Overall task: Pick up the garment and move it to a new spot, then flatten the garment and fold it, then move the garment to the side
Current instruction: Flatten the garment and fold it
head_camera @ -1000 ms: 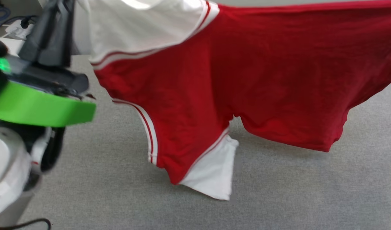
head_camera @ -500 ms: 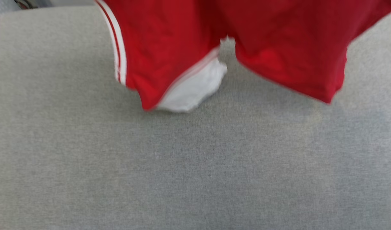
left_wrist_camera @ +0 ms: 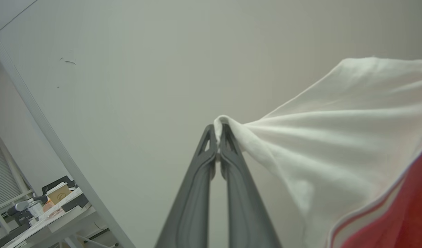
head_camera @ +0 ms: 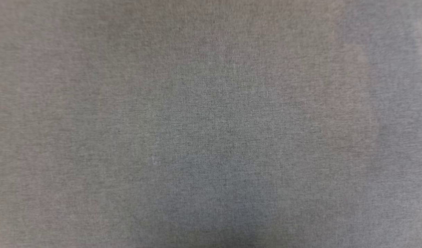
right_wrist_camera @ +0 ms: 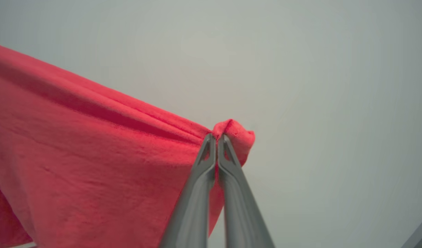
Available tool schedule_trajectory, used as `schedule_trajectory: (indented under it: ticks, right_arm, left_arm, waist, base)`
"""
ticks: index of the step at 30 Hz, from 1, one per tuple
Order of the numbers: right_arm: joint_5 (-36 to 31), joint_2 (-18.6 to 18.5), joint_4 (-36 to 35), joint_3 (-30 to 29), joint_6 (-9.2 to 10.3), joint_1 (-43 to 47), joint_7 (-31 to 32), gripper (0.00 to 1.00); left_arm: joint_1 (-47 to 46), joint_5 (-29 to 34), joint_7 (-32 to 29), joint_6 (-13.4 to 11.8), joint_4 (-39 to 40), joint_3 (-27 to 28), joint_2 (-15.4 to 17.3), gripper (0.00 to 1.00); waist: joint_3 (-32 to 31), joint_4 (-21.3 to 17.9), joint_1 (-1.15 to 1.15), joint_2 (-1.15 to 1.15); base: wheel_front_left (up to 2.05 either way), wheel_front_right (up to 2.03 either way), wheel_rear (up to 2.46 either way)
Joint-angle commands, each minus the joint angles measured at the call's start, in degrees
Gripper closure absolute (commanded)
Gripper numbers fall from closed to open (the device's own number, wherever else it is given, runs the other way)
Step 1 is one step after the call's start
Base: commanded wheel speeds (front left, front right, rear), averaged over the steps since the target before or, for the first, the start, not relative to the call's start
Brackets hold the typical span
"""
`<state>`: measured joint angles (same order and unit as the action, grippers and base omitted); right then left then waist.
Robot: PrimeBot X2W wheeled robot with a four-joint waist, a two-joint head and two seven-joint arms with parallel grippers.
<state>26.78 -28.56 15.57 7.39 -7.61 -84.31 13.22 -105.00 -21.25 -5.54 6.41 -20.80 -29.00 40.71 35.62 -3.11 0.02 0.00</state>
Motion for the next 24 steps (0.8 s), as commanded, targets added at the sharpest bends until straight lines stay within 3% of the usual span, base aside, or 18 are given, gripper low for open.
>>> schedule_trajectory:
  ticks: [1,10,17,24]
  right_arm:
    - [-1.36,0.37,2.42,-0.33,0.12,-2.18,-1.64,1.0]
    - [-6.2,4.56,14.35,3.17,0.12,-8.61,-11.63,1.0]
    - [-4.26,4.87,19.04,6.92,0.12,-3.6,-17.27,1.0]
    - [-1.14,5.49,21.33,10.41,0.12,3.32,-21.9,1.0]
  left_arm:
    - [-2.68,0.92,1.35,-0.15,-3.02,0.28,-0.47,1.0]
    - [-9.06,2.3,11.82,0.01,-20.96,-1.04,-5.79,1.0]
    - [-0.79,-0.33,18.73,0.64,-27.89,-3.34,-11.13,1.0]
    - [11.31,-3.28,20.39,0.91,-28.03,-4.89,-15.99,1.0]
  waist:
    - [5.0,-0.74,-0.02,0.0]
    - [8.08,0.19,-0.02,0.0]
    - [7.84,2.11,-0.02,0.0]
    - [4.87,3.47,-0.02,0.0]
  base:
    - [0.0,0.0,0.0]
    - [0.0,0.0,0.0]
    - [0.0,0.0,0.0]
    - [0.0,0.0,0.0]
